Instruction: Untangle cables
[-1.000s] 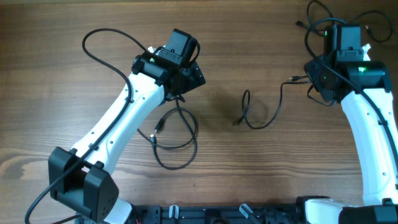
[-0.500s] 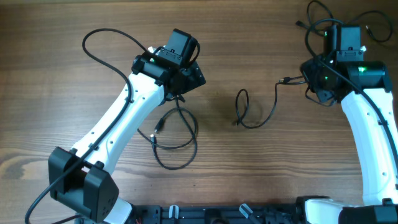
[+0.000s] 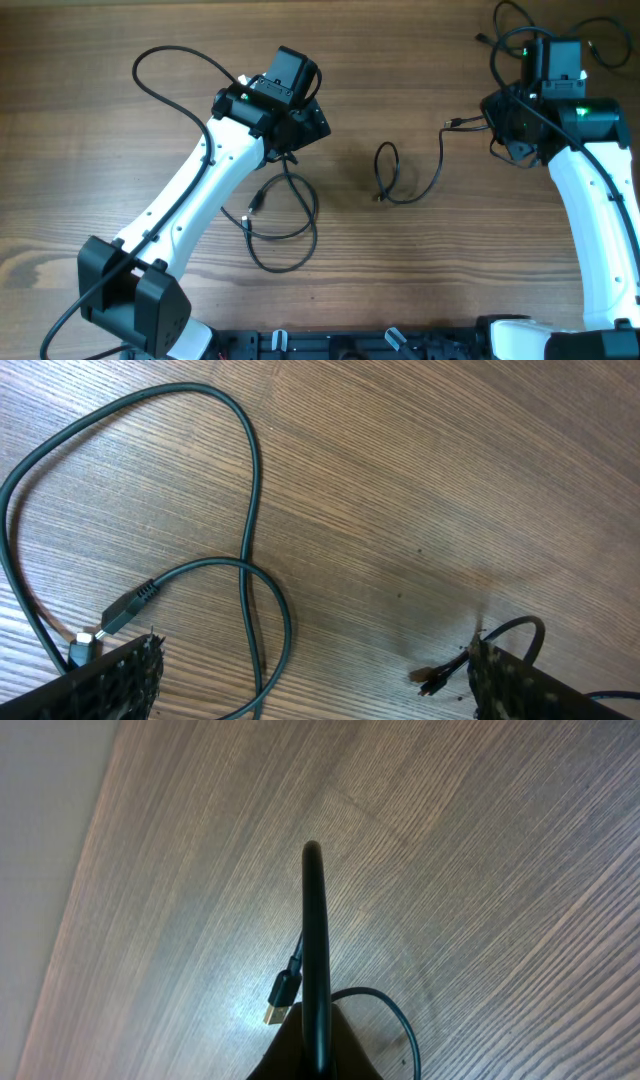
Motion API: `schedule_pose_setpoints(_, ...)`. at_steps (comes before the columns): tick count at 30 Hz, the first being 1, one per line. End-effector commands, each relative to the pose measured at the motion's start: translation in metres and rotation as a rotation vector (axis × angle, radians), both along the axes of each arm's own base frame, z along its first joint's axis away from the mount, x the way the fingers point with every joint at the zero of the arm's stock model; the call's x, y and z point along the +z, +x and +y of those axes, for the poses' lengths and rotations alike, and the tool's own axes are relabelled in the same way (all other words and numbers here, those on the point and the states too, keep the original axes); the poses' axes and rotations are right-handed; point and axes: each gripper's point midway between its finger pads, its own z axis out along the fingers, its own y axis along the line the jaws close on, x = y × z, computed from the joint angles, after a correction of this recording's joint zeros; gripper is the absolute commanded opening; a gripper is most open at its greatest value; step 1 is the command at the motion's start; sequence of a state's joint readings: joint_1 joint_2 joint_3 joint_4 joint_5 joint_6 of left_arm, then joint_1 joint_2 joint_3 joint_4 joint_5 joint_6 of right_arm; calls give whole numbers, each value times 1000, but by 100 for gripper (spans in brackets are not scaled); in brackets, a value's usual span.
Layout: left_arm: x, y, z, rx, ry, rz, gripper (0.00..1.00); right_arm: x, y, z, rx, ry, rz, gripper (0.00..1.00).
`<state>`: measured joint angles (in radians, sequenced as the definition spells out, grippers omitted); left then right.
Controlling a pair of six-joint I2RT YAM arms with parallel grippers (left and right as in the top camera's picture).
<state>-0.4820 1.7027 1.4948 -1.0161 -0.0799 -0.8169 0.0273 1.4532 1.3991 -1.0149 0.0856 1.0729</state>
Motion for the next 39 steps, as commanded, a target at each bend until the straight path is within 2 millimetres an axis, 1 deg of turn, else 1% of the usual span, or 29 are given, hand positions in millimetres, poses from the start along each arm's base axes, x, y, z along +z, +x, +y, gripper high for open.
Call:
schedule_pose_setpoints(1,-5,1,2,5,4,10,100,0,1,5,13,9,-7,4)
schedule_pose_setpoints(4,-5,1,2,5,4,10,100,0,1,5,13,9,-8,4)
schedule_pose_setpoints(11,-5,1,2,5,4,10,100,0,3,13,33,33,-11,4)
schedule_pose_setpoints(14,-5,1,2,5,4,10,100,-12,8,30,79,32,16,4)
schedule_pose_setpoints(18,-5,1,2,5,4,10,100,-23,14,35,92,31,39,4)
schedule_pose_setpoints(21,-5,1,2,5,4,10,100,-24,14,35,95,29,39,4)
schedule_pose_setpoints(25,-5,1,2,5,4,10,100,-21,20,36,95,32,13,4)
schedule_pose_setpoints(29,-5,1,2,5,4,10,100,-16,29,48,125,91,-28,4)
schedule_pose_setpoints(31,-5,1,2,5,4,10,100,-17,26,54,145,119,-18,4)
schedule_pose_setpoints(33,-5,1,2,5,4,10,100,-18,24,54,170,105,-9,4)
schedule_pose_setpoints(37,-5,1,2,5,4,10,100,-17,25,53,281,35,-13,4)
schedule_pose_setpoints(39,-5,1,2,5,4,10,100,-18,25,49,270,13,-12,4)
